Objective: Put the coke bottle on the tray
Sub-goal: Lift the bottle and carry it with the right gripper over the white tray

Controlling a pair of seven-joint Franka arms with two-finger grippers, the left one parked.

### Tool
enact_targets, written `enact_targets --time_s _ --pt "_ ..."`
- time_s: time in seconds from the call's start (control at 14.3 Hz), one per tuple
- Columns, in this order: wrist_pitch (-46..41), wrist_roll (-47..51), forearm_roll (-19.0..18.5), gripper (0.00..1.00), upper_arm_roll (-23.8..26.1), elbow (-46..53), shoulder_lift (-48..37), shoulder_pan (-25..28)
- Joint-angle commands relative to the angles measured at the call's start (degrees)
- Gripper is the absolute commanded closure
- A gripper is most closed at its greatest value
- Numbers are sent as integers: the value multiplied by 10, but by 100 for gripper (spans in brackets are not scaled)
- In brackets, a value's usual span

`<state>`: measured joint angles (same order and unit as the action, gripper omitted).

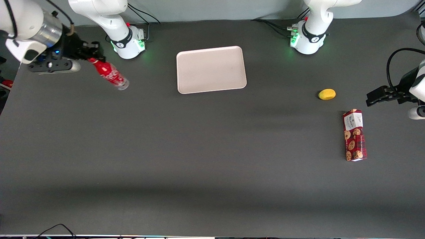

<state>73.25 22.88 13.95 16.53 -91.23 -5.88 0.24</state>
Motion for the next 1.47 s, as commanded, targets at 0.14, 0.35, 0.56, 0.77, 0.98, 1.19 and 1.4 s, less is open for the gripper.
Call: enact_targets --time_s 0.14,0.35,0.56,0.77,0.98,1.19,1.4 --pt "17 248 53 100 180 18 25 3" --pt "125 323 55 100 266 -87 9 2" --pt "272 341 61 100 311 -232 -7 2" --pt "370 342 63 100 344 -348 -14 2" --pt "463 342 63 100 371 -438 -28 2" --pt "523 343 63 100 382 -477 -25 3" --pt "530 363 63 30 392 -482 -23 2"
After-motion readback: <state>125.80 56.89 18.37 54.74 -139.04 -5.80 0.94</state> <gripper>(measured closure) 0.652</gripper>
